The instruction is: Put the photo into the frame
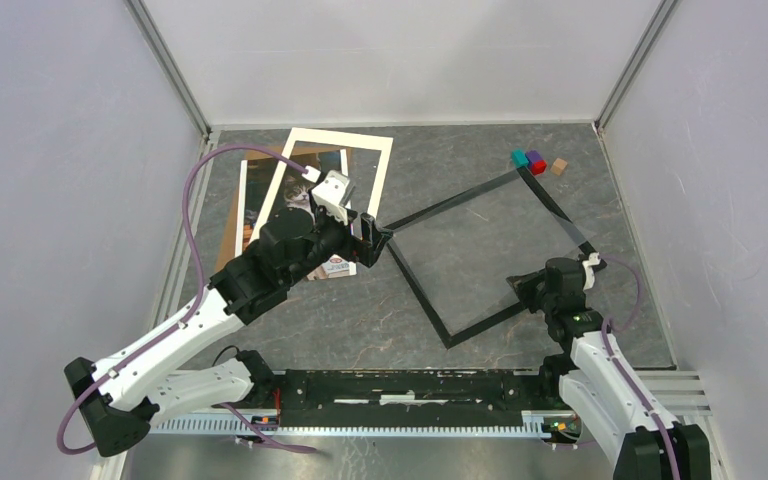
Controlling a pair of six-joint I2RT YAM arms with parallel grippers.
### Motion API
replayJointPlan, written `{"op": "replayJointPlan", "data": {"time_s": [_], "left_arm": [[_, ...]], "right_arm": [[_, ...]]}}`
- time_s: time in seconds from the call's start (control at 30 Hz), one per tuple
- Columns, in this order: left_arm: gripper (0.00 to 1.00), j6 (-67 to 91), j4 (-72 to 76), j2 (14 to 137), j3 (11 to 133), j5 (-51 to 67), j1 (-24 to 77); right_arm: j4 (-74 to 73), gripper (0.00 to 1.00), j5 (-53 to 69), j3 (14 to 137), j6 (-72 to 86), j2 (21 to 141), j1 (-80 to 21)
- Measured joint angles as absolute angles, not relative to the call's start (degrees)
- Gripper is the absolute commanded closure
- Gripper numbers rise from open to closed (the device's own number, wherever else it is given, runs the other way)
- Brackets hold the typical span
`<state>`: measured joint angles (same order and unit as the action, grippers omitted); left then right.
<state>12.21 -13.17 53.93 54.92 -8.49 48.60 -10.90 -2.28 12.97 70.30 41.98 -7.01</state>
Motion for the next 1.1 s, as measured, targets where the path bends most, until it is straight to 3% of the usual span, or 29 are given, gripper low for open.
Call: {"op": "replayJointPlan", "data": {"time_s": [1.1], "left_arm": [[0.09, 12.21, -13.15, 54.37, 54.89, -7.46, 48.6]], "right_arm": [[-8.56, 1.0, -3.92, 12.97, 70.78, 41.23, -7.01]]}}
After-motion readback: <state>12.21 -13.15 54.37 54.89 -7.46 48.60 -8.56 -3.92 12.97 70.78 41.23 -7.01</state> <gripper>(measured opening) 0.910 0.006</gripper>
